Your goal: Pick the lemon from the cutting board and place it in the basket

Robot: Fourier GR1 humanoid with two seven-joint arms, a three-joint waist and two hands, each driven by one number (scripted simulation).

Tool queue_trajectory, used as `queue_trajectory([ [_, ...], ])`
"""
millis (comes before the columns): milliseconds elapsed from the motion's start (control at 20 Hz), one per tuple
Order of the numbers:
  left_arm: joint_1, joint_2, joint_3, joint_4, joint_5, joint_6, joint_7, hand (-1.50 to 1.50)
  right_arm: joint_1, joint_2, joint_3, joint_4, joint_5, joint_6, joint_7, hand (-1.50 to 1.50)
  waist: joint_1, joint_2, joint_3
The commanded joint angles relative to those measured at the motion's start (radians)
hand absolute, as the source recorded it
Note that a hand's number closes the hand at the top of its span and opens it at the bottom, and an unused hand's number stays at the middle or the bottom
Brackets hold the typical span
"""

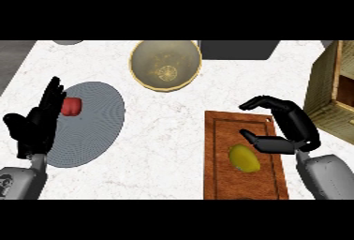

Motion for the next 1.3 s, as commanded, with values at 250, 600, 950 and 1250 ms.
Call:
queue_trajectory([
  [250,-0.019,-0.033,-0.013,0.000,-0.003,0.011,0.058,0.00,-0.073,-0.032,-0.015,-0.127,0.338,-0.389,0.317,-1.50,-0.027,-0.008,-0.004],
  [600,-0.006,-0.015,-0.007,-0.030,-0.008,0.001,0.068,0.00,-0.117,-0.374,0.077,-0.190,0.366,0.041,0.597,-1.50,-0.020,-0.008,-0.007],
  [950,-0.019,-0.017,-0.007,-0.058,-0.021,-0.002,0.123,0.00,-0.166,-0.466,0.055,-0.309,0.159,0.364,0.797,-1.50,-0.016,-0.005,-0.002],
  [1250,0.006,-0.030,0.031,-0.108,-0.025,-0.042,0.144,0.00,-0.096,-0.382,0.006,-0.332,0.174,0.408,0.825,-1.50,-0.010,-0.004,-0.001],
])
